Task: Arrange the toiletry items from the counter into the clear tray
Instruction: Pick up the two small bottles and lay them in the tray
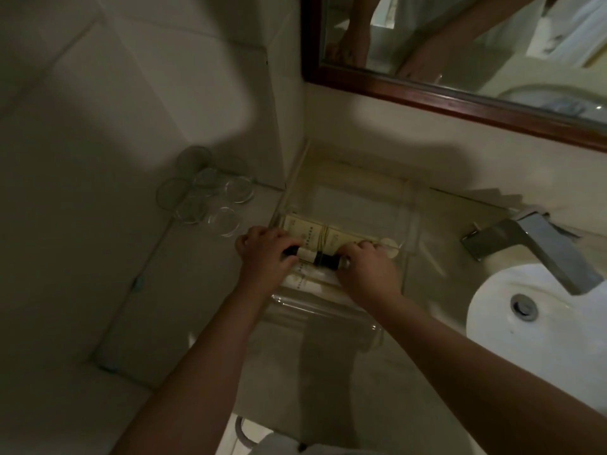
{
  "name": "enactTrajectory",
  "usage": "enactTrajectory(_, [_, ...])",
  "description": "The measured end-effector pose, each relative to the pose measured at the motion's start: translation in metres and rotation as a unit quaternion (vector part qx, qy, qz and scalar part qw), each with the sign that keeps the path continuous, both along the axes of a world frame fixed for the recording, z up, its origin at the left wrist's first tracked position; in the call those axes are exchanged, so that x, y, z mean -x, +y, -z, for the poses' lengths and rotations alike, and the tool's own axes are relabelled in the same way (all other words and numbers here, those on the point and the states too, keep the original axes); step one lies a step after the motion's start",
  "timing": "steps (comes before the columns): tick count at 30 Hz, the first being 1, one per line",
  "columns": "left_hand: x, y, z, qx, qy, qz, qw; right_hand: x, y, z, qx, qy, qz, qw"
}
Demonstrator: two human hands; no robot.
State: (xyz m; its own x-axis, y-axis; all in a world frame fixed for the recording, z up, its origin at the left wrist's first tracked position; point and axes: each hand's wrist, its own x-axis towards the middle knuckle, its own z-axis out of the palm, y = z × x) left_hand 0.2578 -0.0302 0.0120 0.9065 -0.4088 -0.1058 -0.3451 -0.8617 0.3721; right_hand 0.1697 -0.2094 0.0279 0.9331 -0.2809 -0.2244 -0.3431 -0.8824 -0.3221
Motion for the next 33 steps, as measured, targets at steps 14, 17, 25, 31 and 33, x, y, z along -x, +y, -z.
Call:
enactTrajectory(14, [0.013,-0.002,0.000,0.050,0.008,-0.040,0.998,0.015,0.002,-0.005,-0.015,-0.021,0.028,0.999])
enactTrajectory(17, [0.021,-0.006,-0.006,0.060,-0.011,-0.051,0.997,0.035,-0.008,-0.010,-0.022,-0.025,0.046,0.998])
enactTrajectory(25, [0.081,-0.072,-0.030,0.096,-0.063,0.030,0.993,0.132,-0.068,-0.024,-0.046,-0.091,0.147,0.984])
enactTrajectory(31, [0.187,-0.177,-0.046,0.167,-0.039,0.142,0.975,0.275,-0.137,-0.028,-0.020,-0.128,0.253,0.959])
enactTrajectory(33, [0.238,-0.217,-0.047,0.193,0.000,0.183,0.964,0.333,-0.164,-0.031,-0.005,-0.127,0.290,0.949])
